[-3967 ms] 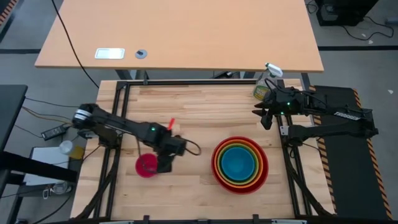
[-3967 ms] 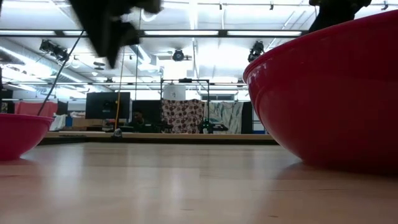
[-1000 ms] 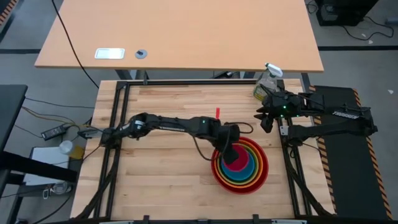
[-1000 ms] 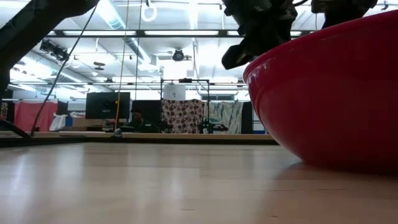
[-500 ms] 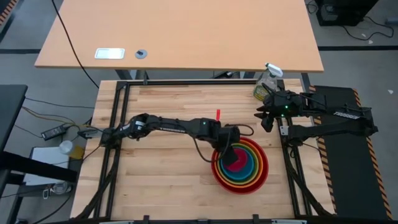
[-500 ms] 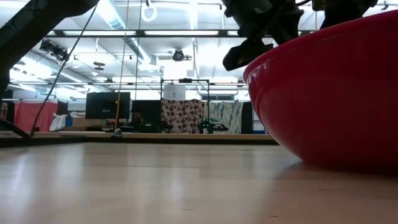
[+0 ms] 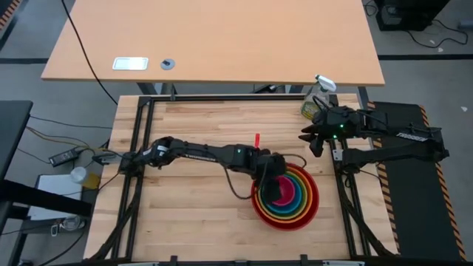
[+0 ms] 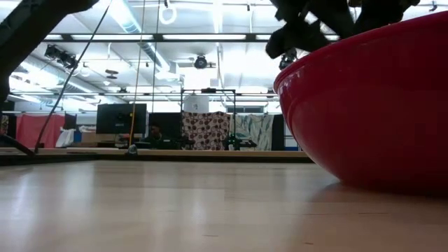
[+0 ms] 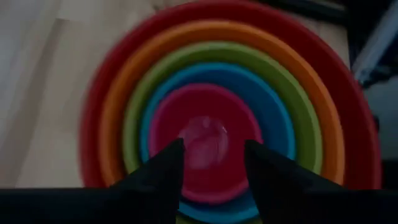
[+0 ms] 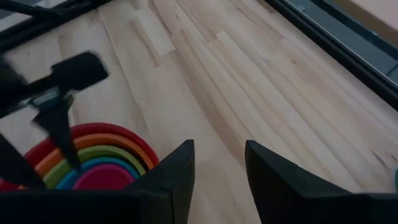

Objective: Nest bowls inside each other
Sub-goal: Return to Home Position

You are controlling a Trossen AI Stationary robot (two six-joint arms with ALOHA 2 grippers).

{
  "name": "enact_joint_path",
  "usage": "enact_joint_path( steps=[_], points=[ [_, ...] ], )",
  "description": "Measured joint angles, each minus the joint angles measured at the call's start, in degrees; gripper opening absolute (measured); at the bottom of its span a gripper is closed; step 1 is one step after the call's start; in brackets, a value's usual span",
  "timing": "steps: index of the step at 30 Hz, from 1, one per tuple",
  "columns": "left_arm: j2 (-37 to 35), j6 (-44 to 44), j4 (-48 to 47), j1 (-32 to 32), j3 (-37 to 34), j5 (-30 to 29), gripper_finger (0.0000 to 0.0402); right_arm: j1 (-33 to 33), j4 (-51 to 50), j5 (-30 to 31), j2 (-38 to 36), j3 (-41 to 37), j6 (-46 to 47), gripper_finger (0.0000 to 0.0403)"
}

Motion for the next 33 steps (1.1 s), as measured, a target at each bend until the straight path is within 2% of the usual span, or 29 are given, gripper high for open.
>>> enact_joint_path(
  steps=[5,15,22,26,29,33],
  points=[
    [-0.04,4.24,-0.8,-1.71,-0.04,-3.11,0.015,-0.02,0.23,-0.66,-0.11,-0.02,0.61,0.0148],
    [-2.13,11.31,-1.65,-2.54,-0.03,-6.22,0.0103,-0.2,4.9,-8.87,0.04,-0.02,-0.92,0.0148],
    [-4.72,13.62,-6.7,-2.14,-0.13,-6.56,0.0069,-2.62,10.27,-10.15,-5.66,-0.09,-2.52,0.0148],
    [-7.61,14.72,-11.45,-1.55,-0.31,-6.68,0.0051,-3.91,10.93,-12.25,-10.09,-3.67,-3.34,0.0148],
    [-10.9,15.08,-11.22,-1.07,-4.21,-6.73,0.004,-4.22,13.14,-13.58,-13.98,-8.53,-1.29,0.0148],
    [-18.95,12.83,-8.67,-0.65,-16.02,-6.77,0.0028,-4.2,17.61,-14.89,-19.17,-15.65,3.27,0.0148]
  ],
)
